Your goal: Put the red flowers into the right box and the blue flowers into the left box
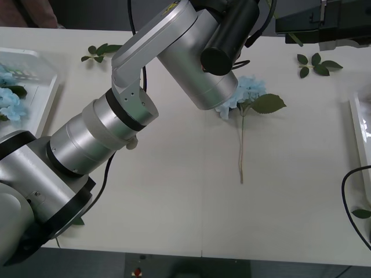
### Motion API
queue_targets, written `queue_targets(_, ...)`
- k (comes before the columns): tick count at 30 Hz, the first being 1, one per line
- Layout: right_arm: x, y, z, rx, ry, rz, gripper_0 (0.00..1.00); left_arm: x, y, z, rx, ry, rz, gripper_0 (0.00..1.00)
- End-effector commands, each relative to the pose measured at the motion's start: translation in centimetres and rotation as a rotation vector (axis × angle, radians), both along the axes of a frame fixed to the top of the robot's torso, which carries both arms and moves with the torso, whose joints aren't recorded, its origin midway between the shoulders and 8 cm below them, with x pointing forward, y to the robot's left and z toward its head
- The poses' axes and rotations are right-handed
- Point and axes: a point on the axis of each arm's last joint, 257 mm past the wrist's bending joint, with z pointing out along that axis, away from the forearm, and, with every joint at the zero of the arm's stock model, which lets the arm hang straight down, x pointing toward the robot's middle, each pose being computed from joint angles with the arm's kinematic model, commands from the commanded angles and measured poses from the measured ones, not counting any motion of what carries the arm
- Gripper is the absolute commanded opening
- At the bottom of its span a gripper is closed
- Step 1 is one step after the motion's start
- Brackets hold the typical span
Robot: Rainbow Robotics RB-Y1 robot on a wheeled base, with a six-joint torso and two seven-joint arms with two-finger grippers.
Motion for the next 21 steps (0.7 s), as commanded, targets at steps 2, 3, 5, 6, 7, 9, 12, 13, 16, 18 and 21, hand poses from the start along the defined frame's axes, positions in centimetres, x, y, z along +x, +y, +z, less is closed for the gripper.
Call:
queue_targets(2, 0.9, 0.4, 2.2, 0.017, 0.027, -0.020, 1.00, -1.8, -1.2, 2.9, -0.040, -0.043, -0.042, 0.00)
queue_targets(3, 1.0, 0.6, 2.0, 0.014, 0.036, -0.019, 1.00, -1.8, -1.2, 2.9, -0.040, -0.043, -0.042, 0.00)
queue_targets(5, 1.1, 1.0, 1.9, 0.014, 0.054, -0.013, 1.00, -1.8, -1.2, 2.9, -0.040, -0.043, -0.042, 0.00)
queue_targets(6, 1.1, 1.1, 1.8, 0.013, 0.060, -0.013, 1.00, -1.8, -1.2, 2.9, -0.040, -0.043, -0.042, 0.00)
queue_targets(7, 1.2, 1.2, 1.8, 0.014, 0.063, -0.013, 1.00, -1.8, -1.2, 2.9, -0.040, -0.043, -0.042, 0.00)
queue_targets(9, 1.1, 1.5, 1.6, 0.017, 0.073, -0.009, 0.84, -1.8, -1.2, 2.9, -0.040, -0.043, -0.042, 0.00)
queue_targets(12, 1.0, 1.7, 1.5, 0.021, 0.085, -0.008, 0.09, -1.8, -1.2, 2.9, -0.040, -0.043, -0.042, 0.00)
queue_targets(13, 1.0, 1.7, 1.4, 0.018, 0.090, -0.008, 0.01, -1.8, -1.2, 2.9, -0.040, -0.043, -0.042, 0.00)
queue_targets(16, 0.9, 1.9, 1.4, 0.026, 0.097, -0.007, 0.00, -1.8, -1.2, 2.9, -0.040, -0.043, -0.042, 0.00)
queue_targets(18, 0.8, 2.1, 1.5, 0.032, 0.101, 0.000, 0.00, -1.8, -1.2, 2.9, -0.040, -0.043, -0.042, 0.00)
queue_targets(21, 0.7, 2.1, 1.7, 0.039, 0.104, 0.002, 0.00, -1.8, -1.2, 2.9, -0.040, -0.043, -0.042, 0.00)
